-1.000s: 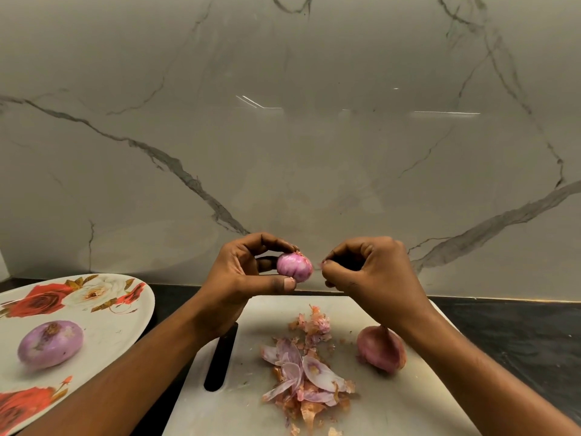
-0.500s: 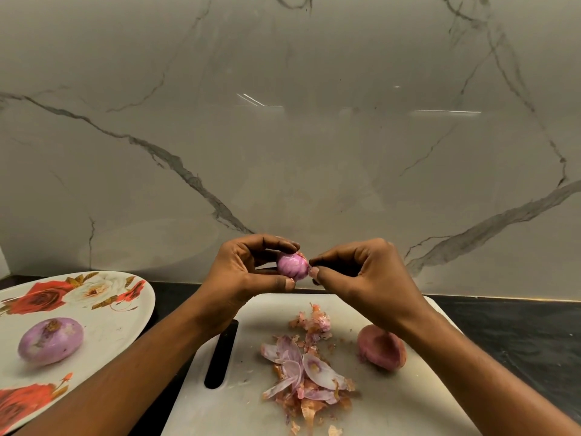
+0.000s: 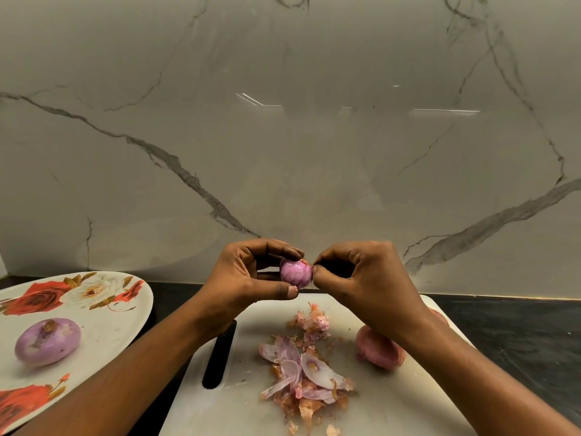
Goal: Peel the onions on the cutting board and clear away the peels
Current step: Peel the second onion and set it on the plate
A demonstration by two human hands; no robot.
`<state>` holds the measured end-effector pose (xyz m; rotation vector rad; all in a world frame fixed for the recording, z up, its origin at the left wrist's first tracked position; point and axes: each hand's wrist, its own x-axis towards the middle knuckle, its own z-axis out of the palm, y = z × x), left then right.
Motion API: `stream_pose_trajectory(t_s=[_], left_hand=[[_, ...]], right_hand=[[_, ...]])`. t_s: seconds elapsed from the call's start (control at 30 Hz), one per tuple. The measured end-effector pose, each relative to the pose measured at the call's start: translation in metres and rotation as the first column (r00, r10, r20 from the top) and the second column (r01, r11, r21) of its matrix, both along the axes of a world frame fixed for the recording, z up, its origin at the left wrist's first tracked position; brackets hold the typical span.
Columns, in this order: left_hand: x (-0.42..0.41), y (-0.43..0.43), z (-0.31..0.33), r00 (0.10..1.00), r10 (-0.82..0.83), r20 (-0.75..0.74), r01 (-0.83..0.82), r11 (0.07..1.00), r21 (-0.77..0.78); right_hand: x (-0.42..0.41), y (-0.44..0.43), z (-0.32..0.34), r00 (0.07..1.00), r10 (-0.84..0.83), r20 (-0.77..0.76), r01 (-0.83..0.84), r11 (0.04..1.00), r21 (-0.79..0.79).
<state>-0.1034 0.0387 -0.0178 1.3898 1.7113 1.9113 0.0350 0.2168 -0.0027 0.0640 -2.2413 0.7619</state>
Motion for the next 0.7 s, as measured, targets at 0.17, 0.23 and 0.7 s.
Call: stream_pose_trajectory(t_s=[0.17, 0.23, 0.7], left_hand=[[-0.001, 0.0, 0.001, 0.998, -0.051, 0.024, 0.051, 0.999, -0.002], [-0.001, -0.001, 0.001, 0.997, -0.062, 0.034, 0.062, 0.998, -0.005], [0.0, 0.0, 0.003, 0.949, -0.135, 0.286, 0.124, 0.991, 0.058]], right_hand=[[0.0, 0.002, -0.001, 1.0, -0.03, -0.004, 0.03, 1.0, -0.003], [0.0, 0.001, -0.001, 0.999, -0.035, 0.005, 0.035, 0.999, 0.0], [-0.003, 0.011, 0.002, 0.984, 0.032, 0.175, 0.011, 0.97, -0.243]])
